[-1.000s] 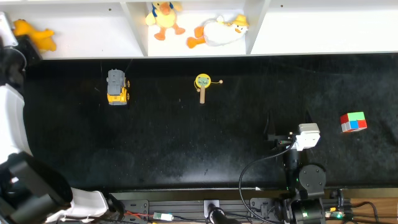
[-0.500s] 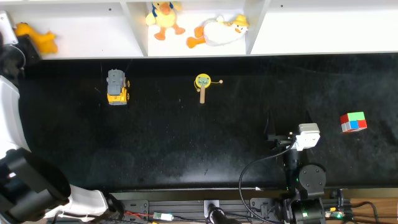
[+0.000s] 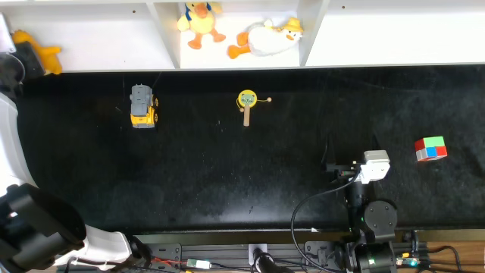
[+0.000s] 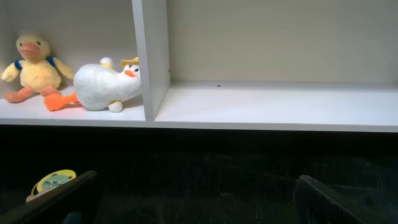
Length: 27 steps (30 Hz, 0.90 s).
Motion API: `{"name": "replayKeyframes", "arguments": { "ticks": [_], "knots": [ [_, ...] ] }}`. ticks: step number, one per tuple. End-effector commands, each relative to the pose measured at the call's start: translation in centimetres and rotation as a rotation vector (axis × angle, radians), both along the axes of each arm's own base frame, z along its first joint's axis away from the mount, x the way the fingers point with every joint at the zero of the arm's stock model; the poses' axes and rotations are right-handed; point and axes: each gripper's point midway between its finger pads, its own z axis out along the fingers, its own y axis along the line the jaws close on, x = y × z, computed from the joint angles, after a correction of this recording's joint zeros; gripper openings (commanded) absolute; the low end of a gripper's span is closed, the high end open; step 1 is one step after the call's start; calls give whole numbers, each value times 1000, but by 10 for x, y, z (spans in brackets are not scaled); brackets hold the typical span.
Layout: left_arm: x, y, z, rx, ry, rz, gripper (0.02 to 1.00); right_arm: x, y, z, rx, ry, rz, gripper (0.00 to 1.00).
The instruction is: Store Toys
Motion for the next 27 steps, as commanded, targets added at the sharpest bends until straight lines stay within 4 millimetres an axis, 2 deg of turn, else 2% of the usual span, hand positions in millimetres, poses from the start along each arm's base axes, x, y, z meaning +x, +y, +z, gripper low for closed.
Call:
{"name": "replayKeyframes", "arguments": {
  "ticks": [1, 14, 27],
  "knots": [
    [10, 6, 20, 48, -55, -6, 36, 1, 3, -6, -1, 11, 13, 998],
    [24, 7, -2, 0, -49, -16, 36, 1, 3, -6, -1, 11, 13, 993],
    [48, -6, -14, -14, -77, -53, 36, 1, 3, -6, -1, 11, 13, 993]
  ]
}}
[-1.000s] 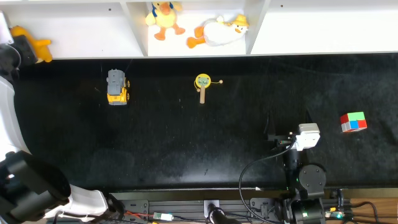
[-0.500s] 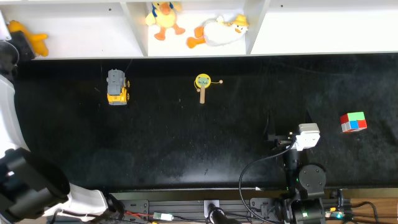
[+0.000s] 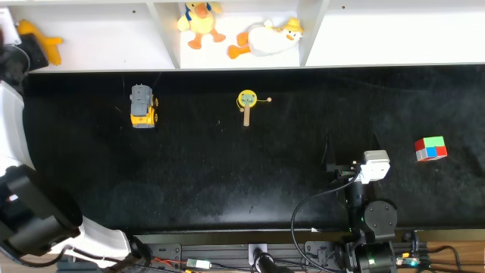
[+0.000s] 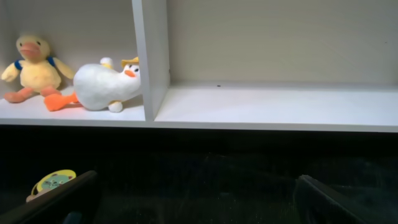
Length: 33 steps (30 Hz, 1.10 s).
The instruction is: Store Toys
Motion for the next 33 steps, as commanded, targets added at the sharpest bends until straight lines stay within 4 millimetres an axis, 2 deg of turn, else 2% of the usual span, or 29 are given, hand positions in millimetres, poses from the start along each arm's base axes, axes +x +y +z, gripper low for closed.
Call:
{"name": "replayKeyframes", "arguments": {
  "ticks": [1, 14, 19, 20, 22, 24, 28, 31, 33],
  "knots": [
    [12, -6, 1, -26, -19, -12, 36, 1, 3, -6, -2, 12, 12, 996],
    [10, -6, -1, -31, -8, -6, 38, 1, 3, -6, -2, 12, 12, 996],
    [9, -7, -3, -33, -2, -6, 66, 1, 3, -6, -2, 12, 12, 996],
    [9, -7, -2, -33, -3, -7, 97, 1, 3, -6, -2, 12, 12, 996],
    [9, -6, -2, -32, -5, -7, 231, 1, 3, -6, -2, 12, 12, 996],
    [10, -6, -1, -30, -8, -7, 524, 1, 3, -6, -2, 12, 12, 996],
    [10, -6, -1, -30, -9, -7, 849, 1, 3, -6, -2, 12, 12, 993],
    [10, -6, -1, -30, -10, -7, 998, 1, 3, -6, -2, 12, 12, 993],
    [10, -6, -1, -30, -9, -7, 998, 1, 3, -6, -2, 12, 12, 993]
  ]
}}
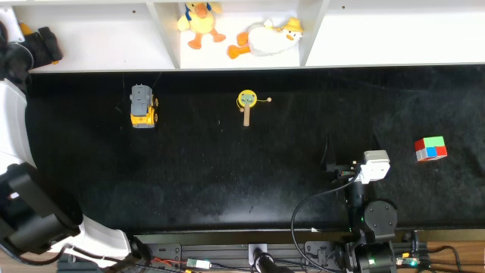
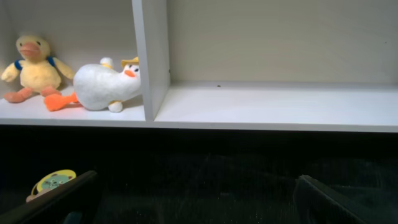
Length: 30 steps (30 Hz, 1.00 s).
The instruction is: Store Toys
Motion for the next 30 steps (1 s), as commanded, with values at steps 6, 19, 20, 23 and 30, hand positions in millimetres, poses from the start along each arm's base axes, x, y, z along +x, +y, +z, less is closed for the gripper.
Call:
{"name": "replayKeyframes", "arguments": {
  "ticks": [6, 19, 20, 23, 30],
  "knots": [
    [7, -2, 1, -6, -8, -12, 996, 1, 3, -6, -2, 12, 13, 996],
    [2, -4, 8, -4, -9, -12, 998, 1, 3, -6, -2, 12, 13, 996],
    [1, -5, 11, -3, -11, -11, 998, 1, 3, -6, -1, 11, 13, 993],
    [-8, -3, 23, 19, -10, 13, 996, 1, 3, -6, -1, 11, 13, 996],
    [-48, -5, 36, 54, 67, 80, 998, 1, 3, -6, -1, 11, 13, 996]
  ]
}}
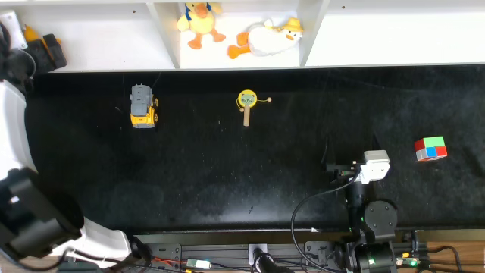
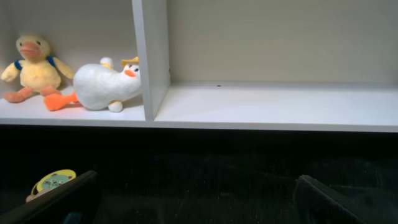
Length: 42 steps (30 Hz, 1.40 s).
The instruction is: Store Toys
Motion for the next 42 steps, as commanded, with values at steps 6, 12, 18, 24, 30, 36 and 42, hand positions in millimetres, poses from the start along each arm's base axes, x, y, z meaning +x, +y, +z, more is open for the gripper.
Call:
{"name": "replayKeyframes", "arguments": {
  "ticks": [6, 12, 18, 24, 30, 36, 42],
  "knots": [
    [-50, -26, 22, 41, -1, 16, 998, 1, 3, -6, -1, 11, 13, 993],
    [-96, -74, -14, -43, -23, 17, 998, 1, 3, -6, -1, 11, 13, 996],
    [-128, -147, -50, -105, 24, -101, 998, 1, 3, -6, -1, 11, 13, 996],
    [-129, -189, -68, -88, 70, -186, 998, 1, 3, -6, -1, 11, 13, 996],
    [-113, -199, -86, -98, 92, -219, 1000, 1, 3, -6, -1, 11, 13, 996],
    [-94, -201, -109, -112, 108, -227, 998, 1, 3, -6, -1, 12, 13, 993],
    [-93, -202, -132, -123, 167, -229, 980, 1, 3, -6, -1, 11, 13, 993]
  ]
}}
